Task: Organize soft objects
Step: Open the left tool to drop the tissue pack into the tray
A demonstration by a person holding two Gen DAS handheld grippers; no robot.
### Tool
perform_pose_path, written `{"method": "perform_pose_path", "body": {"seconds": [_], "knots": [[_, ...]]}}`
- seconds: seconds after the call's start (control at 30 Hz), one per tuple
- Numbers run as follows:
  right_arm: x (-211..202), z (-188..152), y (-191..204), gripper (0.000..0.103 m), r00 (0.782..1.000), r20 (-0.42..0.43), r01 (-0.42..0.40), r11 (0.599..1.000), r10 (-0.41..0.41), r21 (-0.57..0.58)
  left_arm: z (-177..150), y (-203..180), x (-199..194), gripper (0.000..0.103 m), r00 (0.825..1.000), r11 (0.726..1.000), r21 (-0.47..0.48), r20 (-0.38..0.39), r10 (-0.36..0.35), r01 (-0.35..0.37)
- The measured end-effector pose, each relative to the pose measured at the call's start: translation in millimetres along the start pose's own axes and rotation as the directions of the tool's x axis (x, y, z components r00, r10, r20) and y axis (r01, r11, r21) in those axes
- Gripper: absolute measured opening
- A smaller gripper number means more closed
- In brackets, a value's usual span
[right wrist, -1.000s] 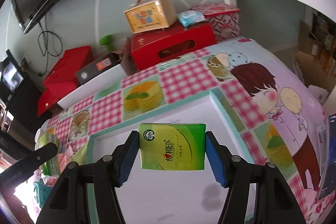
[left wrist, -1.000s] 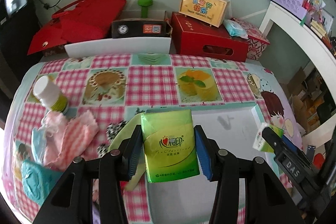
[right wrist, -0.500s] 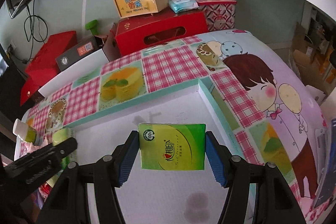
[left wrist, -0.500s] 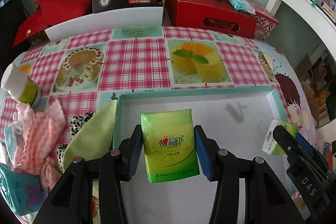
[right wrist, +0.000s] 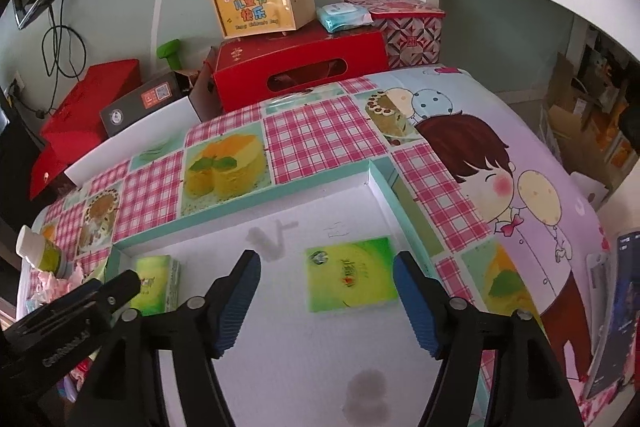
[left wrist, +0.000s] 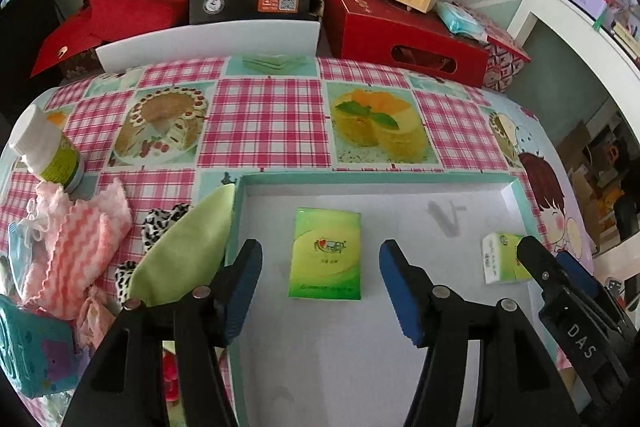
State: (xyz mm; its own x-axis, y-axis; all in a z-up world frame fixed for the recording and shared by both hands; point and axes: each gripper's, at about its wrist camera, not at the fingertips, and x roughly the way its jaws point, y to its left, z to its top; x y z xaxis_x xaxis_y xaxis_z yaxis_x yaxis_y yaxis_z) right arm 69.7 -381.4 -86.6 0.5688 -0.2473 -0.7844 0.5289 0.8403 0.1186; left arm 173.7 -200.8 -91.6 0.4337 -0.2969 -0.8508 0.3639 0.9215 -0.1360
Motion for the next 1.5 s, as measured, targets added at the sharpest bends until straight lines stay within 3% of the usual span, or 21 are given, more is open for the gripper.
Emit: {"method": "perform_pose_path", "body": {"seconds": [0.17,0.23,0.3,0.33,0.63,0.87,1.0,1.17,1.27,1.5], "knots": [[2,0,4,0.074,1.0,-0.008,0.01,1.0,-0.01,-0.023,-1,9,-1,0.062,1.0,1.0,-0.028,-0.002,-0.001,0.001],[1,-1,6,0.077,1.0,-0.002,0.02,0.999,-0.02,-0.034,-2,12,0,0.068,1.0,0.999,-0.035,-0.002,-0.003,0.003],[-2,0,7,0.101,1.0,0.02,0.022,0.999,-0.022,-0.043,-3,16,0,0.091,1.0,0.999,-0.041,0.005,-0.006,0.006],[-3,0,8,0.103,0.999,0.028,0.023,0.999,-0.022,-0.048,-4,18,0,0.092,1.0,0.999,-0.046,0.017,0.002,-0.002],[1,-4,23,0.103,0.999,0.011,0.044,0.99,-0.043,-0.132,-5,32,1,0.093,0.999,0.996,-0.089,0.027,0.031,-0.029],[-3,-3,23,0.103,0.999,0.023,0.049,0.99,-0.046,-0.132,-7,38,-6,0.093,0.999,0.995,-0.103,0.023,0.023,-0.021],[-26,3,21,0.103,0.996,0.094,0.016,0.994,-0.006,-0.105,-7,42,-21,0.093,0.998,0.995,-0.1,0.048,0.033,-0.029],[-58,8,19,0.103,0.973,0.222,-0.047,0.997,0.061,-0.065,-9,49,-34,0.093,0.997,0.993,-0.112,0.064,0.031,-0.023],[-61,9,19,0.103,0.968,0.224,-0.103,0.994,0.111,-0.047,-11,54,-42,0.093,0.997,0.992,-0.123,0.073,0.022,-0.013],[-56,4,30,0.103,0.97,0.194,-0.132,0.989,0.144,-0.074,-16,67,-52,0.093,0.996,0.988,-0.157,0.088,0.012,0.002]]}}
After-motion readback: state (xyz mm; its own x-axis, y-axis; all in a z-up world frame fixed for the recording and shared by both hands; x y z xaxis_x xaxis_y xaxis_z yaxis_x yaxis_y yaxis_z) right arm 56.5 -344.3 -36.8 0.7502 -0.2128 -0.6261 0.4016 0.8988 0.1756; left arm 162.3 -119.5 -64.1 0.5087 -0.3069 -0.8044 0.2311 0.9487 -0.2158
